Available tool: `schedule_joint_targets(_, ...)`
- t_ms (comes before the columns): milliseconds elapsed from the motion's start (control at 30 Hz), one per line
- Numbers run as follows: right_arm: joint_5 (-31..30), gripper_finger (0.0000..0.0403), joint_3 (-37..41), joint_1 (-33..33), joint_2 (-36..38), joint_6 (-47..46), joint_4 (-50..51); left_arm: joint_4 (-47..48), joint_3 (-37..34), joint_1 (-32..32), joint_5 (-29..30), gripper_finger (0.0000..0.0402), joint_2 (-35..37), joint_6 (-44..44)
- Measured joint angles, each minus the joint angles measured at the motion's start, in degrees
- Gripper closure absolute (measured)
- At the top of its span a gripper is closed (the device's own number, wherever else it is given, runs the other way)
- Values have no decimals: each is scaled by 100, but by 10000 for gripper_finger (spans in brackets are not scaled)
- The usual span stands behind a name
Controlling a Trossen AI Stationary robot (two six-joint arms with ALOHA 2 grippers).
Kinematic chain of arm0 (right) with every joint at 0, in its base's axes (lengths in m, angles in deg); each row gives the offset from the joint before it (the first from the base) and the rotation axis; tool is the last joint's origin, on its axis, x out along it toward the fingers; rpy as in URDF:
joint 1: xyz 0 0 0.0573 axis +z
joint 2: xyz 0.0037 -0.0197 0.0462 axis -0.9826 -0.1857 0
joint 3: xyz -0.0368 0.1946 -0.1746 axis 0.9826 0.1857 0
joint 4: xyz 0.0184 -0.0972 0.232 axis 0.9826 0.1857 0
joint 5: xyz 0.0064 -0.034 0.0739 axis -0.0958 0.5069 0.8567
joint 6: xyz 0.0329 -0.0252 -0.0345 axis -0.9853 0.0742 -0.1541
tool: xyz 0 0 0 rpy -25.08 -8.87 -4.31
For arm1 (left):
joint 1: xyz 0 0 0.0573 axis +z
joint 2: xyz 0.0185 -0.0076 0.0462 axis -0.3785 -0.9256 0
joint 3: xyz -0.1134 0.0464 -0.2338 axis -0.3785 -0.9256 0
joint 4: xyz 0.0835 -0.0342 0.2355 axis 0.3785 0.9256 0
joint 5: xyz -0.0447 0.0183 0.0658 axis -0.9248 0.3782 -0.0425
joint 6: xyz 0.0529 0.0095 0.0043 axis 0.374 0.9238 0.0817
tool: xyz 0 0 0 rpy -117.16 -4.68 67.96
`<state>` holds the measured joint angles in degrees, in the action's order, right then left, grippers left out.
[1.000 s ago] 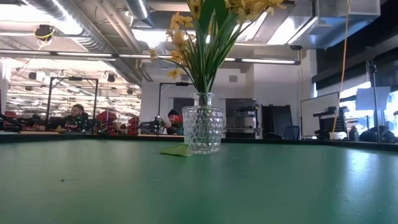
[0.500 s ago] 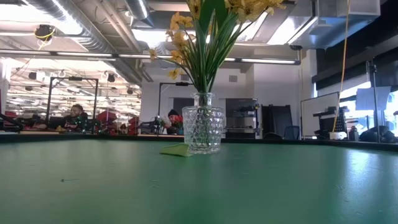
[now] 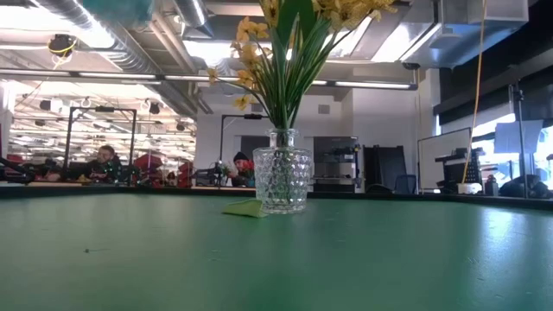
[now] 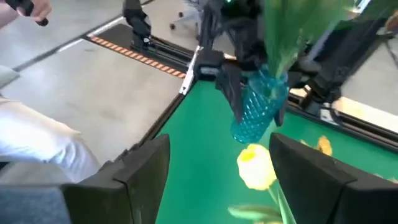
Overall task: Sort flowers into vase by color
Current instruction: Put the red flowers into the blue vase
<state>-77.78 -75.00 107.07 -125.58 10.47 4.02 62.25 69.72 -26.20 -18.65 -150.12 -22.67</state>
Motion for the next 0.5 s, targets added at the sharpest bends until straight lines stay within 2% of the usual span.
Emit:
schedule_joint_targets(100, -535, 130, 0, 256, 128, -1, 200, 233, -435, 48, -204, 160, -54, -1057)
schedule_joint_targets(233, -1021, 130, 0, 537, 234, 14, 288, -638, -1401, 33, -244, 160, -60, -1676)
schedule_joint_targets(367, -1239, 130, 0, 679, 244, 11, 345, -2170, -2504, 62, -61, 160, -60, -1803)
schedule_joint_targets(500, -1262, 130, 140, 675, 244, -177, 399, -3476, -3392, 152, 726, 160, -60, -1395)
